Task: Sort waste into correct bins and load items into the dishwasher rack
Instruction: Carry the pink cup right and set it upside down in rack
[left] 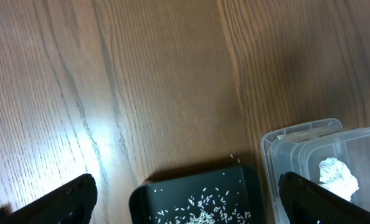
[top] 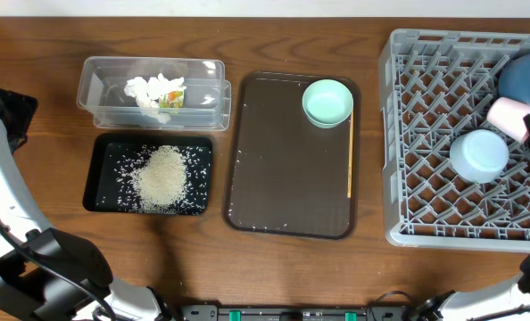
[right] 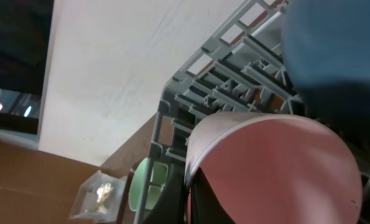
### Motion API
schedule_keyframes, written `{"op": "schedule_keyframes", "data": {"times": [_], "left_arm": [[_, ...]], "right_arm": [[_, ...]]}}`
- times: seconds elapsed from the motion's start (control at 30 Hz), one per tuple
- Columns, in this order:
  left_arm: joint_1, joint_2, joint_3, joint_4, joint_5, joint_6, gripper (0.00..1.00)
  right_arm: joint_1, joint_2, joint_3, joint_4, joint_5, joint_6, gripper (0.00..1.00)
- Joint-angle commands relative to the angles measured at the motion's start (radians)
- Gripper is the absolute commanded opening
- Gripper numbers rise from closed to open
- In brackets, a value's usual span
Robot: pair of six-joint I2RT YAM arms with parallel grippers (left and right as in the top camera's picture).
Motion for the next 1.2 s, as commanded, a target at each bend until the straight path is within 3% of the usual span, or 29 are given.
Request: {"op": "schedule_keyframes", "data": {"times": [0.0,0.23,0.6,1.0,1.17], "left_arm": [[0.004,0.005,0.002,-0.003,-0.006,0.003,0.95],[0.004,0.005,0.002,-0.003,-0.006,0.003,0.95],[0.004,0.005,0.002,-0.003,-0.006,0.003,0.95],[0.004,0.005,0.002,-0.003,-0.006,0.003,0.95],[0.004,0.005,0.002,-0.003,-0.006,0.003,0.95]], "right_arm": [[0.003,0.05,-0.006,0.009,0.023,0.016,0.01],[0.0,0.129,-0.006,0.008,0.023,0.043,0.01],[-0.035,0.099,-0.006,-0.01,0.023,0.113,0.01],[-0.065,-0.111,-0.006,-0.257,0.233,0.068,0.02],[-0.065,-0.24,-0.006,-0.351,0.343,0.09,0.13]]}}
